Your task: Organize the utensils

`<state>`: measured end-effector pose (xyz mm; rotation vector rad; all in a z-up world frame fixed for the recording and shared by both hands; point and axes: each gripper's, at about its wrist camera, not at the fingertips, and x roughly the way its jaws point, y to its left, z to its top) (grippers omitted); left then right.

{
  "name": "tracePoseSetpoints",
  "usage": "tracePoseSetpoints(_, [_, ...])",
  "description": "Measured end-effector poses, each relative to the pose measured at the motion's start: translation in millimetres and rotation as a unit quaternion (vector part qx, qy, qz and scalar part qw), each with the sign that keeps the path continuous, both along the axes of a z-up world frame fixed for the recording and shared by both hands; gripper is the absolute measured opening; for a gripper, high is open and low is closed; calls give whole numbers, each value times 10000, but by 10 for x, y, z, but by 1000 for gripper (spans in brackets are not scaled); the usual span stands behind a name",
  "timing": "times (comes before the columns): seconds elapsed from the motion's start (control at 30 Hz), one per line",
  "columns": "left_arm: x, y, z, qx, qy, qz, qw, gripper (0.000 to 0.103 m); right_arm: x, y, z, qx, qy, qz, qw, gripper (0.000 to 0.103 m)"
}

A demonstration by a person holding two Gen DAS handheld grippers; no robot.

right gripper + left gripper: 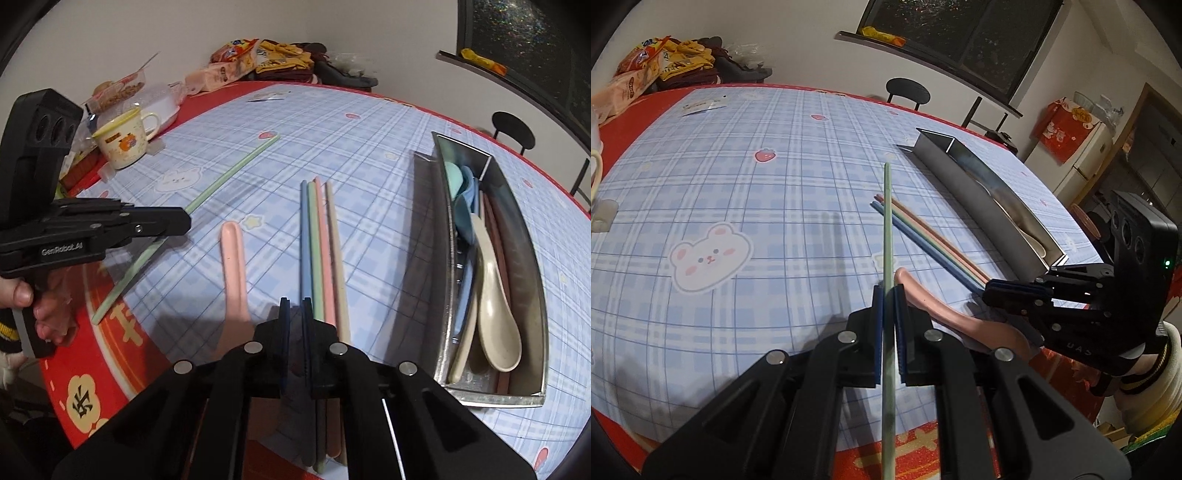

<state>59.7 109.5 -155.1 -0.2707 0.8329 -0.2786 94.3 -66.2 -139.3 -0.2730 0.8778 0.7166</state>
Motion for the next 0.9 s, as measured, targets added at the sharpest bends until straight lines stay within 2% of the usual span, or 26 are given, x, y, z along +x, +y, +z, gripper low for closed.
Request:
tracePoseSetpoints(0.27, [31,115,-53,-344,36,3,9994,10,42,43,-47,-160,14,-77,9998,7])
tracePoseSetpoints(0.6, [-18,86,-55,-239,-44,-1,9997,10,28,137,-86,-279,-266,-229,9990,7])
tracePoseSetpoints(0.8, [-35,142,-60,-416,-42,132,9990,10,32,164,-86,-316,-334,-229,9987,7])
tracePoseSetpoints(0.9, [-48,127,-49,-383,-54,120,9992,10,16,179,-88,-376,-414,-220,9982,7])
